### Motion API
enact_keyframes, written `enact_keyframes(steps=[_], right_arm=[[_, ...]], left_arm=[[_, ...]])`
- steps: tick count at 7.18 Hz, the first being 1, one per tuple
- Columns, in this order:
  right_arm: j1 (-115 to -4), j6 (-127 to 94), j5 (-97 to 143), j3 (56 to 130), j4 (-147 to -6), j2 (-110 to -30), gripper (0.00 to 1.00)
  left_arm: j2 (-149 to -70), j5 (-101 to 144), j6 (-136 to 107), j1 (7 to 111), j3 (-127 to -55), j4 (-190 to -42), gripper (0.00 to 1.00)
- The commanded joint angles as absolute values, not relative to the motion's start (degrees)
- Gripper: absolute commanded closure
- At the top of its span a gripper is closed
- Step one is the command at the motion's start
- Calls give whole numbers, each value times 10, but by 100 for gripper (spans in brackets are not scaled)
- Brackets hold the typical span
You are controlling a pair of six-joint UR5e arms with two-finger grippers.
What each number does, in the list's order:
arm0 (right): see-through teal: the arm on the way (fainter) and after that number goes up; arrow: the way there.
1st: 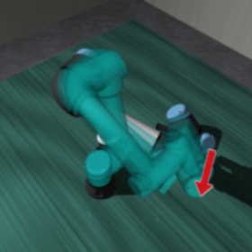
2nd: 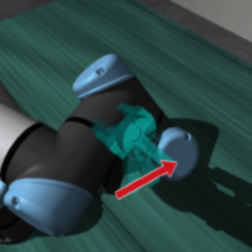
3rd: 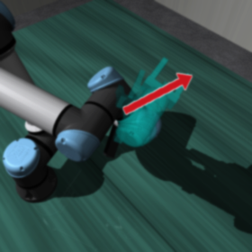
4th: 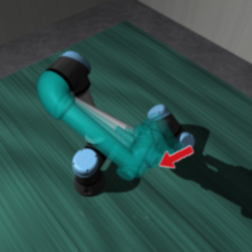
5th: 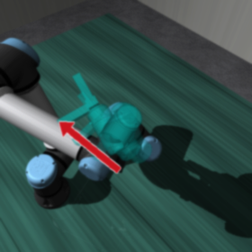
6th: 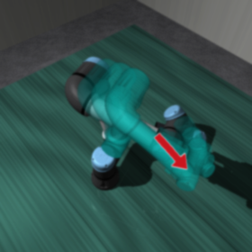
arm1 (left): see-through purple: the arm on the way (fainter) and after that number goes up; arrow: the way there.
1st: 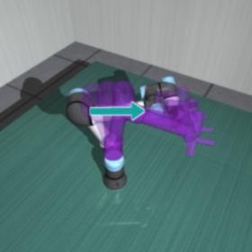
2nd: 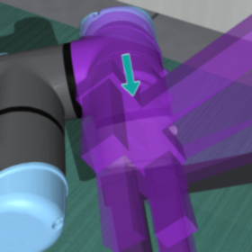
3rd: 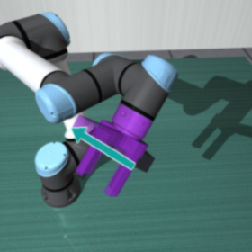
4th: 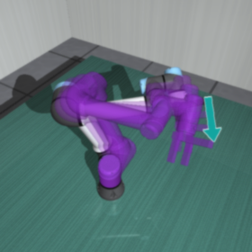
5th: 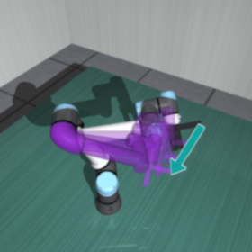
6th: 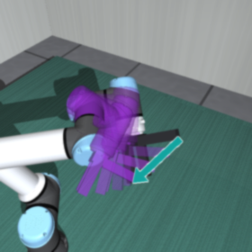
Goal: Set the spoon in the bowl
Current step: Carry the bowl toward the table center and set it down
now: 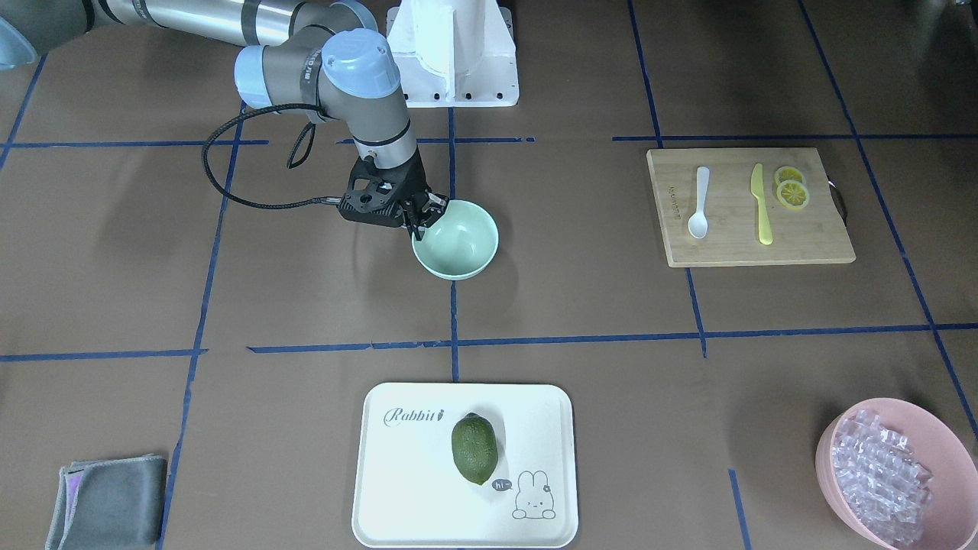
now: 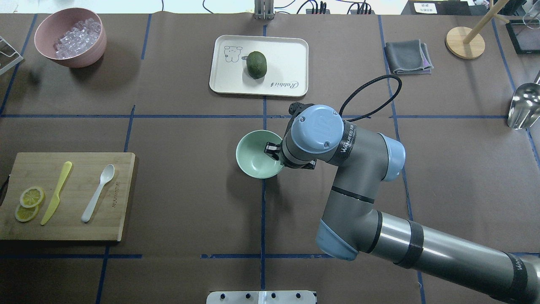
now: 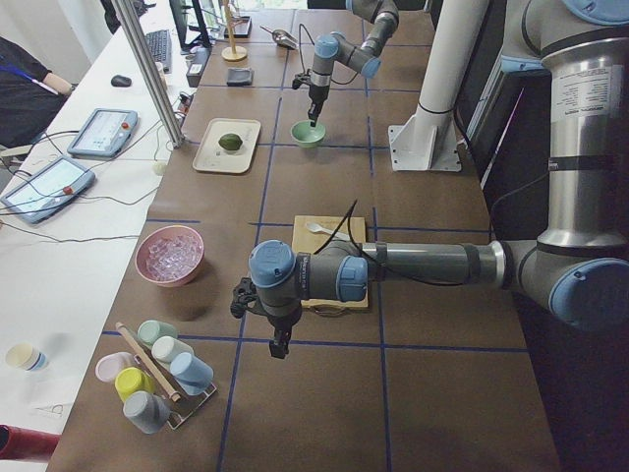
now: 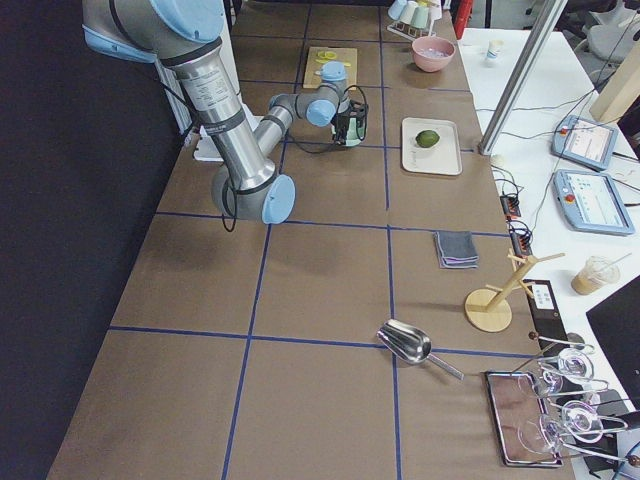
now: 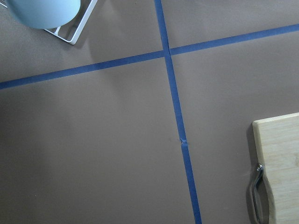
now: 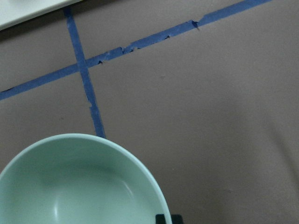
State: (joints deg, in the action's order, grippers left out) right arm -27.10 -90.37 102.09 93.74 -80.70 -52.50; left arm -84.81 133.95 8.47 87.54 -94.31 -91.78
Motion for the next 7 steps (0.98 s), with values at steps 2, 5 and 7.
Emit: enact_keyframes(steps=[2,5,7], right_arm=[[-252,-904,1010,933,-807,-526,99],[-251,-900,993,934,-806,-523,0],[-306,-877,1064,954,-815,-523,0]], left_arm=[[-848,1339,84,875,-943,-917,0],[-848,1339,84,875,-943,-915,0],[-849,1335,84,875,-942,-919,0]])
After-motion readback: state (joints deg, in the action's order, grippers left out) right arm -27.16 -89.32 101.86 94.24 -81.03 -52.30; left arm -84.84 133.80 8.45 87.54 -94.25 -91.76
